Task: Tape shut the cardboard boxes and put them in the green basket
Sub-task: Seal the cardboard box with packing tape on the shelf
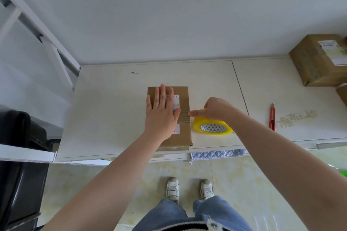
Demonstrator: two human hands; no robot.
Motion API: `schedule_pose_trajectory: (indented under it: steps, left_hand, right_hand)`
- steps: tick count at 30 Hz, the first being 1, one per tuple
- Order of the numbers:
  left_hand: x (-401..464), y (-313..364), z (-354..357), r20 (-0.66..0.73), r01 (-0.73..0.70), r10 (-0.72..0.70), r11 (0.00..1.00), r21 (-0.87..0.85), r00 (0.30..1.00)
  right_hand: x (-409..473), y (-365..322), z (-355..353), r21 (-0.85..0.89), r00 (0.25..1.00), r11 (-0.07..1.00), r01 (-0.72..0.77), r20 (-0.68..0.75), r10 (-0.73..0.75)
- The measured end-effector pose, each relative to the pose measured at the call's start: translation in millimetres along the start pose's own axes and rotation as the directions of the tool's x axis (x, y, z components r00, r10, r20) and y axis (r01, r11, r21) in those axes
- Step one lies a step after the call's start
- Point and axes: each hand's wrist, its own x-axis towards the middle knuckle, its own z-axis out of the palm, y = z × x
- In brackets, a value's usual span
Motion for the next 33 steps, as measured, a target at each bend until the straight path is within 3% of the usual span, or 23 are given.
schedule_pose_trajectory:
  steps: [5, 10, 13, 17, 21, 24, 28, 30, 33]
  left_hand:
    - [-9, -11, -15, -0.085, -0.066, 0.035, 0.913, -0.402, 0.996]
    - [-15, -12, -11, -0.033, -0.042, 0.034, 0.958, -0.285, 0.999]
    - [-12, -2, -9, -0.036, 0.088, -0.101, 0.957, -0.275, 0.994]
    - [-15, 4, -4, 0.057, 0.258, -0.251, 0.948, -0.187, 0.966]
    - [-17, -28, -6, 0.076, 0.264, -0.253, 0.909, -0.324, 0.965]
    - [-15, -47, -16, 0.199, 0.327, -0.265, 0.846, -0.422, 0.943]
    - [-7, -48, -31, 0.307, 0.350, -0.253, 0.880, -0.321, 0.917]
    - [-4, -47, -37, 0.380, 0.376, -0.237, 0.858, -0.350, 0.894]
    - [-1, -43, -44, 0.459, 0.467, -0.241, 0.742, -0.481, 0.855]
  right_hand:
    - [3, 4, 2, 0.022, 1.000, 1.000, -0.007, -0.005, 0.008]
    - [2, 1, 2, 0.010, 1.000, 1.000, -0.001, 0.008, 0.001]
    - [0, 0, 1, 0.014, 1.000, 1.000, -0.004, 0.007, 0.004]
    - [-10, -1, -4, 0.072, 0.998, 0.996, 0.057, 0.008, -0.058]
    - [-30, -2, -34, 0.336, 0.968, 0.919, 0.207, 0.064, -0.241]
    - [-40, -14, -55, 0.273, 0.945, 0.911, 0.310, 0.021, -0.328]
    - [-45, -35, -52, 0.082, 0.933, 0.929, 0.360, -0.023, -0.359]
    - [-45, -36, -49, 0.079, 0.937, 0.933, 0.350, -0.039, -0.348]
    - [-42, -36, -48, 0.146, 0.945, 0.933, 0.328, -0.047, -0.325]
